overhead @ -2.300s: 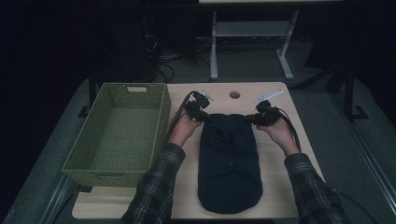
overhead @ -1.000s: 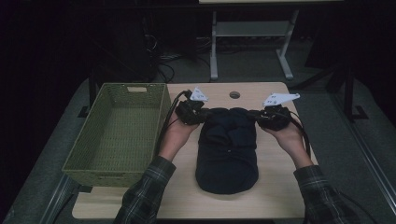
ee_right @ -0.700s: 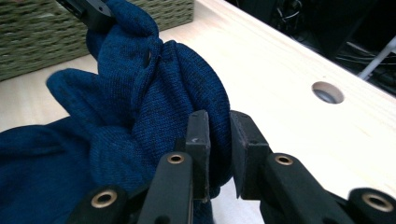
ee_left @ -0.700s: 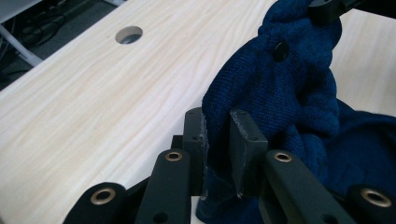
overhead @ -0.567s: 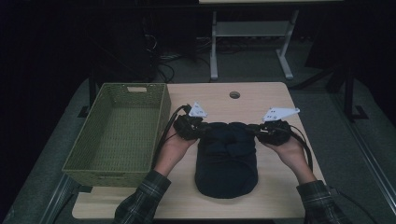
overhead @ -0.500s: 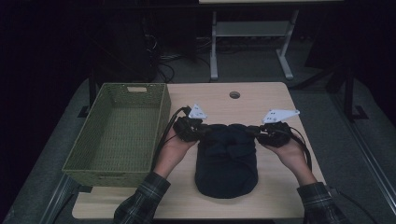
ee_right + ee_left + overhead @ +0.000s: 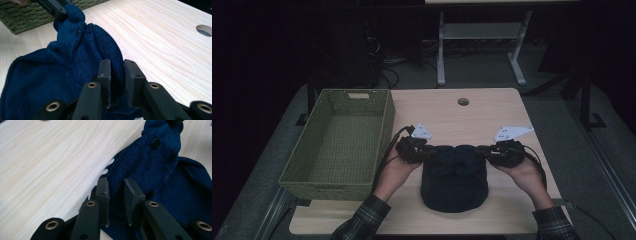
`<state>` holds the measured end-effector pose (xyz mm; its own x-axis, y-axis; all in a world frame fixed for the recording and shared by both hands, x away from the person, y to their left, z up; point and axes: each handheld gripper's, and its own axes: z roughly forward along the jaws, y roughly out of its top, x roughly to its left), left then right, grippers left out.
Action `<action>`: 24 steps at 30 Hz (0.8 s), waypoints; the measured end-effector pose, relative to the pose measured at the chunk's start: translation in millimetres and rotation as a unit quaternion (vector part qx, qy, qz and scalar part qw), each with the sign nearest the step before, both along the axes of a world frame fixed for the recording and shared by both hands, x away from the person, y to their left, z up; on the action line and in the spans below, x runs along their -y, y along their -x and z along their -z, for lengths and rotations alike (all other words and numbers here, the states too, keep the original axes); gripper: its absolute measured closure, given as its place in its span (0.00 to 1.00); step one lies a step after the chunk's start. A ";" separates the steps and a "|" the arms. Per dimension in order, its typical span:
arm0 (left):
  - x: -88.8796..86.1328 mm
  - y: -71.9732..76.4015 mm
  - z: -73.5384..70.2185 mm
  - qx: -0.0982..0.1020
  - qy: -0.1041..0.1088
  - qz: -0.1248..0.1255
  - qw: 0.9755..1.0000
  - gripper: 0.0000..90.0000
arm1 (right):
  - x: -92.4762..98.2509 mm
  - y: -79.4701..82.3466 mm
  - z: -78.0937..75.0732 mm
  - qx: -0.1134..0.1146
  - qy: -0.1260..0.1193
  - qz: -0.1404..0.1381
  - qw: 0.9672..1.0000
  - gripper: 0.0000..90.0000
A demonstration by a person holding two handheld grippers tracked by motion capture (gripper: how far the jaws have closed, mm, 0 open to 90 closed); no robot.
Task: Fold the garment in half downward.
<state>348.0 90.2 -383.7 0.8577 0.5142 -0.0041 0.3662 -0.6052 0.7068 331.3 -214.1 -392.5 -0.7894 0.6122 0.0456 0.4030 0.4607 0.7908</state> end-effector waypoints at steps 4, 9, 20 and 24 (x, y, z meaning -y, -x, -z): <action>-2.4 4.7 2.6 -0.013 0.005 0.008 1.000 0.82 | 0.6 6.4 4.2 -0.009 -0.003 -0.003 1.000 0.83; -4.1 14.3 5.4 -0.021 0.005 0.015 1.000 0.81 | 1.5 16.0 7.7 -0.012 -0.008 -0.009 1.000 0.81; -7.2 36.9 10.0 -0.041 -0.002 0.029 0.999 0.77 | 2.0 37.0 17.7 -0.018 -0.008 -0.026 0.999 0.79; -7.0 42.9 11.9 -0.044 -0.008 0.037 0.998 0.77 | 2.2 46.6 21.5 -0.028 -0.014 -0.028 0.999 0.78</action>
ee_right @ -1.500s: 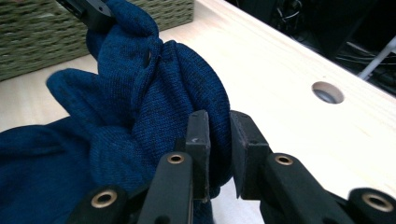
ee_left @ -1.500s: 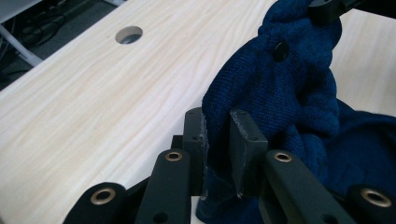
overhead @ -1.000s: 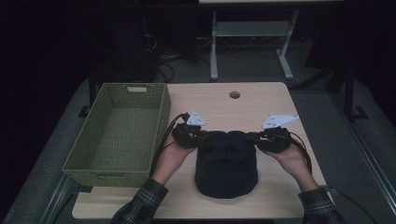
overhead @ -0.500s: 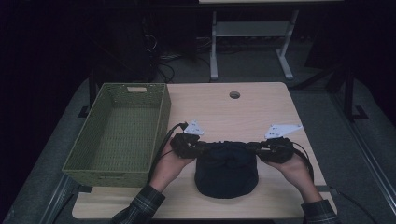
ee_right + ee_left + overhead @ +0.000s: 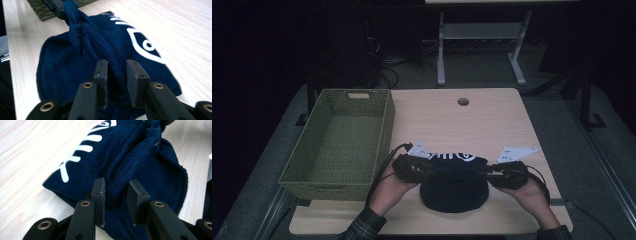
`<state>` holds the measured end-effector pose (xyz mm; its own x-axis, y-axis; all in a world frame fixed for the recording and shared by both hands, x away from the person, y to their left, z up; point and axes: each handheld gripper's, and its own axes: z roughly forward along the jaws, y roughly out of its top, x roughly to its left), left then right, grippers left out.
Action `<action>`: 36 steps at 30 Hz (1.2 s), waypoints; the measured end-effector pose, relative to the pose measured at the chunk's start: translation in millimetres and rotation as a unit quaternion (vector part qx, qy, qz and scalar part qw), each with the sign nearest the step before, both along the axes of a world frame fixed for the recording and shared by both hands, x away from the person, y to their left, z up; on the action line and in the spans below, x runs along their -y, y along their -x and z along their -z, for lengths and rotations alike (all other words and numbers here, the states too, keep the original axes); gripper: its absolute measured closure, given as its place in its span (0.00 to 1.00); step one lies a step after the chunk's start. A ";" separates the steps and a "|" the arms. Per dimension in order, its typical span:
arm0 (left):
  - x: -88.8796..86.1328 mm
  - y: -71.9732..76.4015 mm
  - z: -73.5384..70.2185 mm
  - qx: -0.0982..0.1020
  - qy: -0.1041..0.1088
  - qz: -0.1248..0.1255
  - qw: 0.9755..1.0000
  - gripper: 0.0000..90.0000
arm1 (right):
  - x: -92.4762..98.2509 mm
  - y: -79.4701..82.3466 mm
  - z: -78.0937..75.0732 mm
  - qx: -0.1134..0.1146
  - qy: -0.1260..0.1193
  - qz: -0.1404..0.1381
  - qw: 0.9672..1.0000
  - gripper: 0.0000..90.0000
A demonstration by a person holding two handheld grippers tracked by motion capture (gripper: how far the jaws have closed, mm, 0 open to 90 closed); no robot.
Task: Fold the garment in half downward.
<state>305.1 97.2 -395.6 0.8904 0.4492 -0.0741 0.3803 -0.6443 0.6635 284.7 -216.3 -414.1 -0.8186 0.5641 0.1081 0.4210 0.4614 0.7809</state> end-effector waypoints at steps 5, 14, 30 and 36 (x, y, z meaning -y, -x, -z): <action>0.6 7.3 5.6 -0.011 -0.005 0.004 1.000 0.77 | 0.1 11.3 8.8 -0.008 -0.003 -0.009 1.000 0.78; 2.5 18.8 24.5 -0.036 -0.032 0.020 0.999 0.79 | -3.5 26.2 27.9 -0.033 0.001 -0.024 0.999 0.78; -1.5 29.4 18.2 -0.035 -0.027 0.022 0.999 0.75 | -1.6 41.2 24.5 -0.024 -0.010 -0.034 0.999 0.67; -11.4 27.9 -0.9 -0.025 0.001 0.012 1.000 0.72 | 10.8 39.2 11.3 -0.008 -0.020 -0.017 1.000 0.67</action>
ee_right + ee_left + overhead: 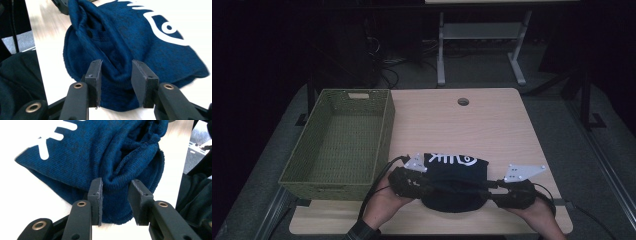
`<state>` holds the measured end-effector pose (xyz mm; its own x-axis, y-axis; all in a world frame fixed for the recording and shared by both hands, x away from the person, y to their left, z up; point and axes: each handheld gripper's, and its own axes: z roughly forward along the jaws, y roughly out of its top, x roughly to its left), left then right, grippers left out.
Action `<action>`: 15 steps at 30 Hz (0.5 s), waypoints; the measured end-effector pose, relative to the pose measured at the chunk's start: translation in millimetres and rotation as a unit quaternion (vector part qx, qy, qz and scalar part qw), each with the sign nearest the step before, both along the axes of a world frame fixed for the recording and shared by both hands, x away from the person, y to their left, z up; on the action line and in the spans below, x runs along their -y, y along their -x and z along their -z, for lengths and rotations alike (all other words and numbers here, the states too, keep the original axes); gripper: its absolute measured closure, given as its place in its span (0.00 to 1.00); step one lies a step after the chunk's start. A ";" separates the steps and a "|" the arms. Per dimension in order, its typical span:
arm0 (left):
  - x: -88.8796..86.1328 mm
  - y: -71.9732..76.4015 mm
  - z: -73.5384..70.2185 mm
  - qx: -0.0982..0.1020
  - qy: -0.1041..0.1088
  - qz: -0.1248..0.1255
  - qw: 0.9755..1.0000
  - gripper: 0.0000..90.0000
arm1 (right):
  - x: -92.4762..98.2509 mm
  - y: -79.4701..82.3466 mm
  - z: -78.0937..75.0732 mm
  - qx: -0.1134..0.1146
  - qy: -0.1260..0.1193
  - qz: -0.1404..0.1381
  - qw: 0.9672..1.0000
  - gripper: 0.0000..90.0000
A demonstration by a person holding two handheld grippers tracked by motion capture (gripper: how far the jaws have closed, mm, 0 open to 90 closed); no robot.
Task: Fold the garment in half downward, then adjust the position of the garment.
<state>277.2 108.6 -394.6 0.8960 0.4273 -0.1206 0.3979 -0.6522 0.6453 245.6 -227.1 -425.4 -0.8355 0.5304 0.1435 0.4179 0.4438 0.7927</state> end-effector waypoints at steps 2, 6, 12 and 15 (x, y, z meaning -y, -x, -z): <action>-3.6 -1.7 -4.6 -0.003 0.012 -0.005 1.000 0.72 | 3.7 -1.8 -2.1 0.002 -0.001 0.004 1.000 0.67; -8.2 -5.5 -11.4 0.001 0.025 -0.015 1.000 0.77 | 8.7 -6.1 -5.0 0.001 -0.008 0.015 1.000 0.70; -2.7 -12.0 -20.5 0.006 0.031 -0.016 0.999 0.88 | 16.2 -14.1 -16.4 0.011 -0.025 0.021 0.999 0.74; 3.5 -19.6 -22.2 0.009 0.034 -0.017 0.999 0.94 | 17.2 -19.8 -21.3 0.014 -0.022 0.026 0.999 0.80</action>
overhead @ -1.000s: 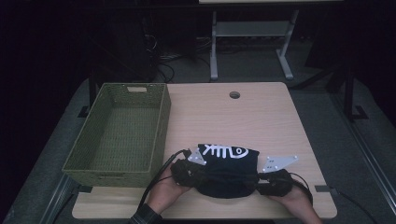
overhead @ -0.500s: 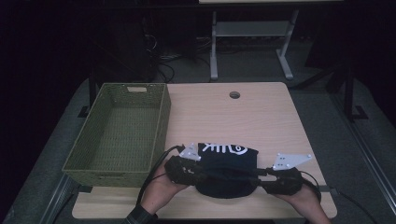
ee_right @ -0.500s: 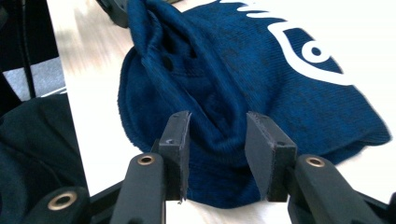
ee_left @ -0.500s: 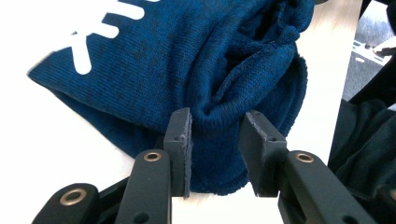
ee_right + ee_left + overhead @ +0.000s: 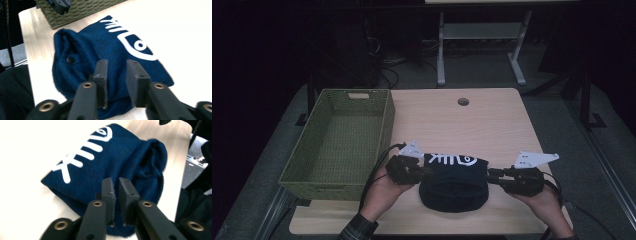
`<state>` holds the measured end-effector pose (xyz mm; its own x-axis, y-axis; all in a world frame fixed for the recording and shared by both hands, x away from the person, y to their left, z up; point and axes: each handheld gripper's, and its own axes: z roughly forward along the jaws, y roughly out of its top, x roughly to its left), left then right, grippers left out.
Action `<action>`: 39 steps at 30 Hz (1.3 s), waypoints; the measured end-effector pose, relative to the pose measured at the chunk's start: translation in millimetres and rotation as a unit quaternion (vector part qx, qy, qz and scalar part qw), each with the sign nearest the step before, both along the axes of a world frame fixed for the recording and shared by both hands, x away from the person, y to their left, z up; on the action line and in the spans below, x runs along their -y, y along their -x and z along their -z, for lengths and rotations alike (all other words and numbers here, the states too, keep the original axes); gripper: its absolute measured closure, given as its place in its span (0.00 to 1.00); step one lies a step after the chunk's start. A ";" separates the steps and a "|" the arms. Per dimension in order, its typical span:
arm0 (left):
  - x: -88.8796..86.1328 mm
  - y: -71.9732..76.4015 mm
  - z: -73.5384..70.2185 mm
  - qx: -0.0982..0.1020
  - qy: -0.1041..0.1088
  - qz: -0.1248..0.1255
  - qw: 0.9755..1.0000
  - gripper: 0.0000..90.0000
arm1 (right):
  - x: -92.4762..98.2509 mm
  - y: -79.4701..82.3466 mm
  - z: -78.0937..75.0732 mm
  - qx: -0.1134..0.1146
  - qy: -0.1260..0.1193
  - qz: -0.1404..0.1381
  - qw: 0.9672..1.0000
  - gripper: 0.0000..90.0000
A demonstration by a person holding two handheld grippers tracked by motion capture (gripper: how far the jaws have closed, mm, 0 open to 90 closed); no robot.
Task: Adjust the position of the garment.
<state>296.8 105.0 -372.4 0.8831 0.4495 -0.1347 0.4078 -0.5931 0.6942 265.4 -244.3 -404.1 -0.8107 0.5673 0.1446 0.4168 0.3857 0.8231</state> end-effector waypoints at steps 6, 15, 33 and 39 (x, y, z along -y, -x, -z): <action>15.4 -21.3 2.0 0.003 -0.014 -0.003 1.000 1.00 | -3.7 -14.8 2.3 0.000 0.005 0.005 1.000 0.95; 33.4 -51.9 24.6 -0.009 -0.039 -0.026 0.999 1.00 | -16.6 -14.7 18.1 -0.016 0.010 -0.023 1.000 0.99; 50.7 -89.4 71.4 -0.043 -0.078 -0.020 0.996 1.00 | -55.5 7.4 60.9 -0.069 0.058 -0.070 0.993 1.00; 64.9 -95.9 73.5 -0.032 -0.082 -0.003 0.996 1.00 | -71.0 15.0 61.5 -0.054 0.070 -0.091 0.992 1.00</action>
<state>392.7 40.1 -445.9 0.8724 0.4749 -0.1154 0.4519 -0.6938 0.5607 250.4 -173.2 -465.6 -0.8856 0.4341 0.1653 0.4121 0.5701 0.7107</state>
